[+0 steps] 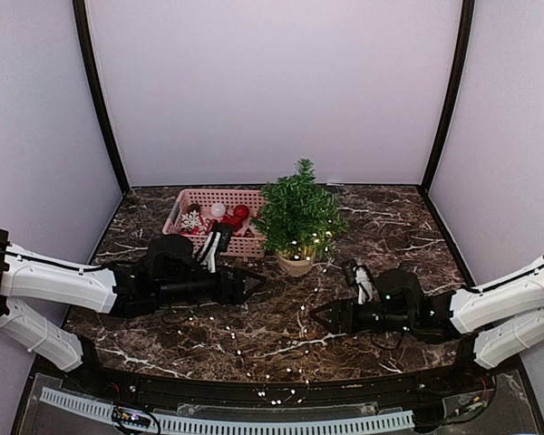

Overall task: Decorate the small christmas tree
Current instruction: Pick up the side of the string light at the center of the board, then wrap the side of the string light in the gap of the branches.

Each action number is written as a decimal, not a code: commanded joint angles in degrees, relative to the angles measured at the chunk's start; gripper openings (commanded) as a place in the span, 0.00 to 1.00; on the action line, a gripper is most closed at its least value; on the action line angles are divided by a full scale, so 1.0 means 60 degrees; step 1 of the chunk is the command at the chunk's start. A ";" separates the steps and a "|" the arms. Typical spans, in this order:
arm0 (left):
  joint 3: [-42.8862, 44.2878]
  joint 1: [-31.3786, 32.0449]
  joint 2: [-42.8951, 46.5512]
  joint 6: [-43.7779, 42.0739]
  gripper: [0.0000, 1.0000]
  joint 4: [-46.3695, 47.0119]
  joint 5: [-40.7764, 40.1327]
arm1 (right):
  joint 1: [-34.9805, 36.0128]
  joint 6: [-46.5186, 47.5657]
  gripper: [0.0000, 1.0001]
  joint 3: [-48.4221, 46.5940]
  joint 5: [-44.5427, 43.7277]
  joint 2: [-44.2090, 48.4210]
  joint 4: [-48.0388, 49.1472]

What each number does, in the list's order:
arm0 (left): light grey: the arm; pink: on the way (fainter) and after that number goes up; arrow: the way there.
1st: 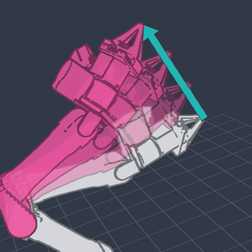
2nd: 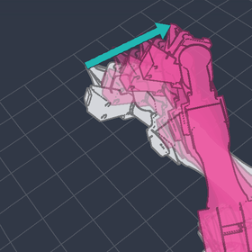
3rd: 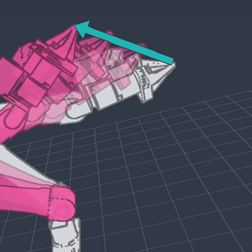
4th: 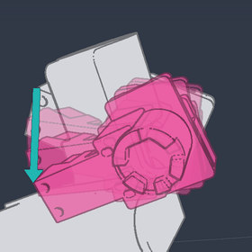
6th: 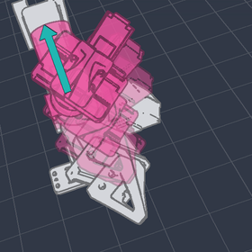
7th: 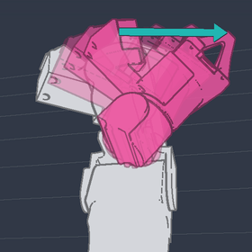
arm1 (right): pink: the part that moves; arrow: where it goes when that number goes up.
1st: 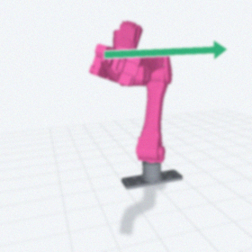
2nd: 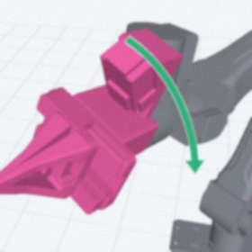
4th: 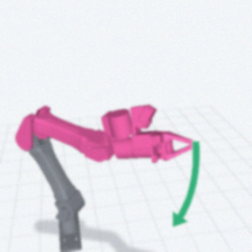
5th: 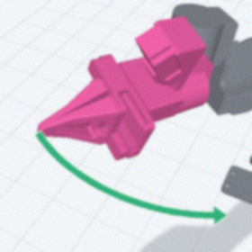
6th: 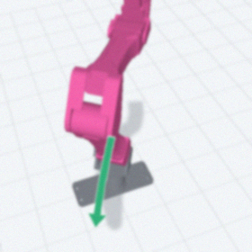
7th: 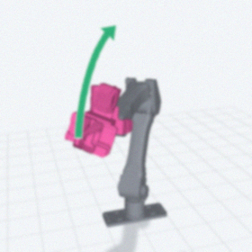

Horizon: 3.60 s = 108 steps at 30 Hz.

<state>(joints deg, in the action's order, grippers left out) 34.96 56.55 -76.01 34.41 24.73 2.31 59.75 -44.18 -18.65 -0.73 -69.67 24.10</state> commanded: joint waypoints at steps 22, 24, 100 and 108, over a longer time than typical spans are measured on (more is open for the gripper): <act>0.1768 0.0184 -0.1676 0.0807 0.82 0.0348 -0.0602 | 0.1475 -0.1325 0.43 -0.0426 0.0984 -0.2004 0.1560; 0.1791 0.0163 -0.1714 0.0843 0.83 0.0324 -0.0580 | 0.1483 -0.1348 0.38 -0.0453 0.0986 -0.2066 0.1537; 0.2540 -0.1191 -0.2680 0.0667 0.06 0.0350 -0.0001 | -0.1344 -0.0393 0.00 -0.2111 -0.1679 0.2831 -0.6304; 0.2402 -0.1497 -0.2476 0.0389 0.05 0.0250 0.0237 | -0.1309 -0.0493 0.00 -0.1499 -0.0774 0.3090 -0.5929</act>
<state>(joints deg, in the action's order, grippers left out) 50.19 48.36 -93.58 38.30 26.46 2.61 52.05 -46.74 -28.64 -9.06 -51.05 -15.44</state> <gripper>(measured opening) 0.056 0.006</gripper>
